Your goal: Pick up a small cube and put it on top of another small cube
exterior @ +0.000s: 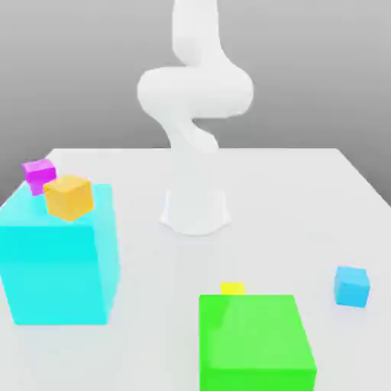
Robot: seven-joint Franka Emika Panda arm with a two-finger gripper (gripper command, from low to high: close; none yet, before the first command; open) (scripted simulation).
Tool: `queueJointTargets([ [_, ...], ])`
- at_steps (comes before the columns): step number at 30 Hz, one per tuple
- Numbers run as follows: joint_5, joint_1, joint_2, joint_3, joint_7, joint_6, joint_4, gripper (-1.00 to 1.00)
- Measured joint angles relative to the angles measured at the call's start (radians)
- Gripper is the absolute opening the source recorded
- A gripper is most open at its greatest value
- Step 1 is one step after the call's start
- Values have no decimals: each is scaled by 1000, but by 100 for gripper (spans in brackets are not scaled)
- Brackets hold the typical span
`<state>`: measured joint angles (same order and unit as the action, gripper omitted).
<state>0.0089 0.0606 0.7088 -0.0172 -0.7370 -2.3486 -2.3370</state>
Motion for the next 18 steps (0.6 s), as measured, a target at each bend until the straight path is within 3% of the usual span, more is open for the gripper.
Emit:
queueJointTargets([
  [12,24,270,-439,-125,290,-235,-179,0],
  [18,-13,391,-658,-216,398,-351,-267,0],
])
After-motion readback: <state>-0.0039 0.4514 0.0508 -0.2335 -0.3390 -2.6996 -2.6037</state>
